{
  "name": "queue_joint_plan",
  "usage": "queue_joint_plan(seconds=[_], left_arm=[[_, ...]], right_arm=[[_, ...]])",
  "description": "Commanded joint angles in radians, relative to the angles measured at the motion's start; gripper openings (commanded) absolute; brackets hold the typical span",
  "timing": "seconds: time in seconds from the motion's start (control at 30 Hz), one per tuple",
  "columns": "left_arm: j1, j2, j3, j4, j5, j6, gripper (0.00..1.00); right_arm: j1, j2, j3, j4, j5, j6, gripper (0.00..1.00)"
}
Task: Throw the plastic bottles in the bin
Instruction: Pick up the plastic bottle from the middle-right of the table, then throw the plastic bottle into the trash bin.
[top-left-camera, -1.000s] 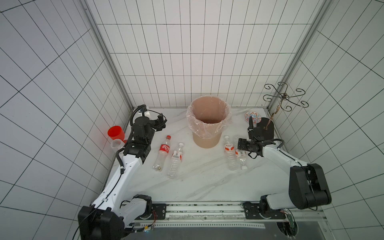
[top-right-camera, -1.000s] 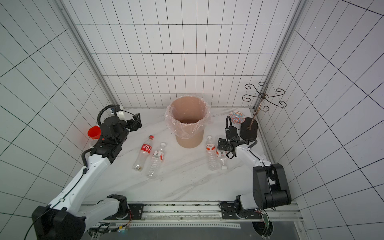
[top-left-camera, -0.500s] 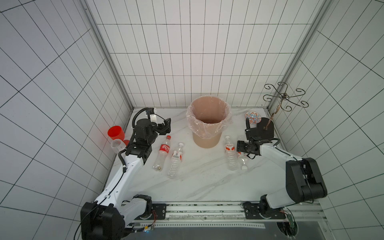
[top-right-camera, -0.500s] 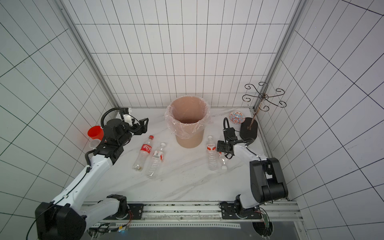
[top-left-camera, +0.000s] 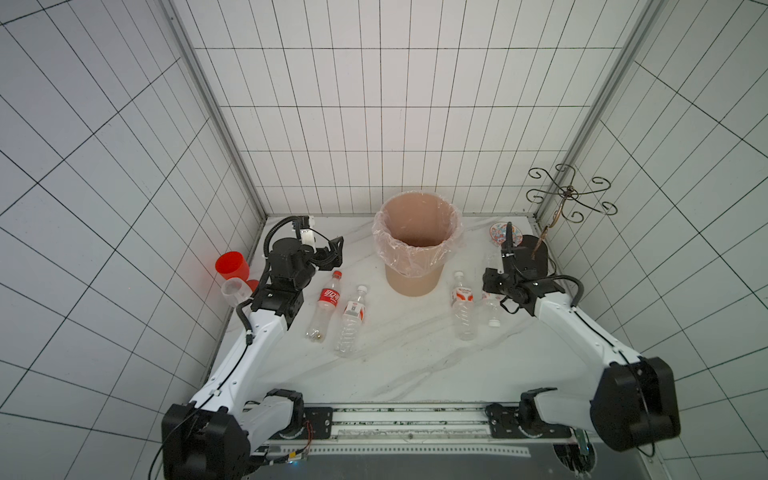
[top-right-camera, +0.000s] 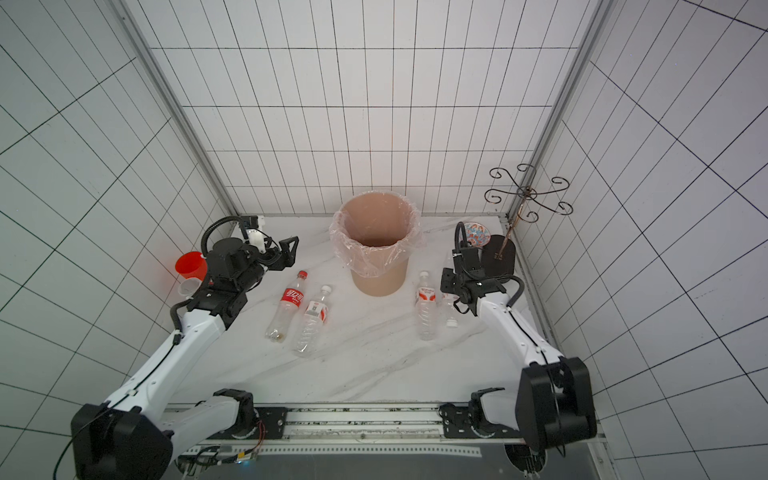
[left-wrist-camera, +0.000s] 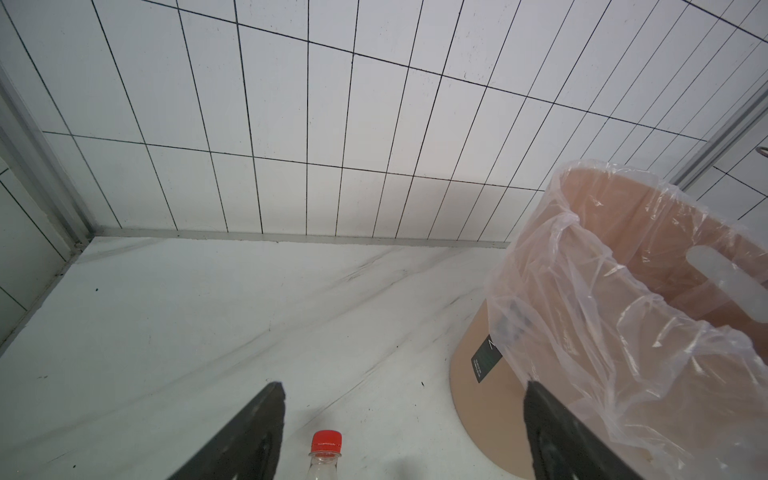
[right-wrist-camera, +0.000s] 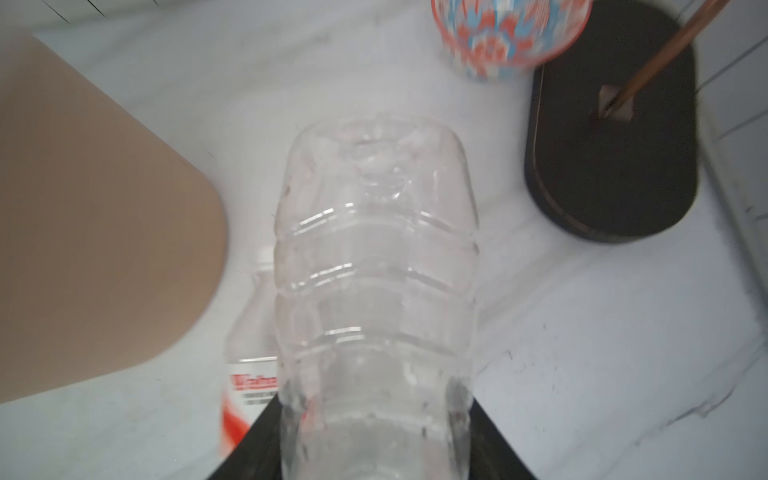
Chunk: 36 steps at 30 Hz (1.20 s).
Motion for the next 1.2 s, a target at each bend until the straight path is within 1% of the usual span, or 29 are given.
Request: queue_joint_plan(seconds=[0.0, 0.1, 0.17, 0.27, 0.4, 0.47, 0.6, 0.63, 0.67, 0.73, 0.77, 0.8, 0.83, 0.87, 0.93, 1.0, 1.07, 1.17], left_arm=[[0.005, -0.003, -0.010, 0.025, 0.024, -0.011, 0.88], [0.005, -0.005, -0.010, 0.026, 0.028, -0.014, 0.88], [0.006, -0.005, -0.012, 0.027, 0.031, -0.015, 0.88], [0.006, -0.005, -0.013, 0.030, 0.034, -0.015, 0.88], [0.006, -0.010, -0.015, 0.027, 0.026, -0.009, 0.88], [0.006, -0.014, -0.016, 0.027, 0.021, -0.007, 0.88], [0.012, -0.015, -0.019, 0.027, 0.019, -0.003, 0.88], [0.013, -0.015, -0.018, 0.025, 0.019, -0.003, 0.88], [0.014, -0.016, -0.017, 0.026, 0.017, -0.002, 0.88], [0.018, -0.016, -0.020, 0.027, 0.017, -0.004, 0.88], [0.018, -0.016, -0.019, 0.028, 0.020, -0.004, 0.88], [0.018, -0.015, -0.019, 0.028, 0.022, -0.005, 0.88], [0.018, -0.013, -0.020, 0.028, 0.027, -0.006, 0.88], [0.019, -0.012, -0.020, 0.030, 0.031, -0.010, 0.88], [0.020, -0.006, -0.018, 0.035, 0.044, -0.015, 0.88], [0.022, 0.002, -0.015, 0.038, 0.054, -0.017, 0.88], [0.026, 0.008, -0.013, 0.040, 0.066, -0.020, 0.88], [0.028, 0.010, -0.016, 0.048, 0.077, -0.022, 0.88]], right_arm=[[0.040, -0.124, 0.204, -0.008, 0.035, -0.061, 0.55], [0.079, -0.200, 0.287, 0.038, 0.036, -0.097, 0.56], [0.096, -0.231, 0.341, 0.107, 0.021, -0.127, 0.56], [0.101, -0.215, 0.417, 0.207, -0.026, -0.163, 0.57], [0.101, -0.067, 0.561, 0.274, -0.118, -0.181, 0.58], [0.102, 0.031, 0.637, 0.312, -0.171, -0.173, 0.58], [0.104, 0.261, 0.833, 0.299, -0.321, -0.121, 0.58], [0.110, 0.317, 0.876, 0.278, -0.362, -0.107, 0.60], [0.120, 0.365, 0.909, 0.253, -0.391, -0.106, 0.66], [0.138, 0.449, 0.977, 0.172, -0.401, -0.137, 0.83], [0.139, 0.472, 0.998, 0.129, -0.406, -0.145, 0.86], [0.139, 0.474, 0.999, 0.110, -0.395, -0.151, 0.91], [0.139, 0.457, 0.977, 0.108, -0.358, -0.153, 0.92], [0.137, 0.416, 0.929, 0.132, -0.322, -0.160, 0.91], [0.121, 0.331, 0.848, 0.182, -0.299, -0.162, 0.91], [0.111, 0.266, 0.824, 0.156, -0.291, -0.164, 0.90], [0.111, 0.180, 0.761, 0.132, -0.260, -0.167, 0.90], [0.108, 0.045, 0.617, 0.104, -0.148, -0.137, 0.89]])
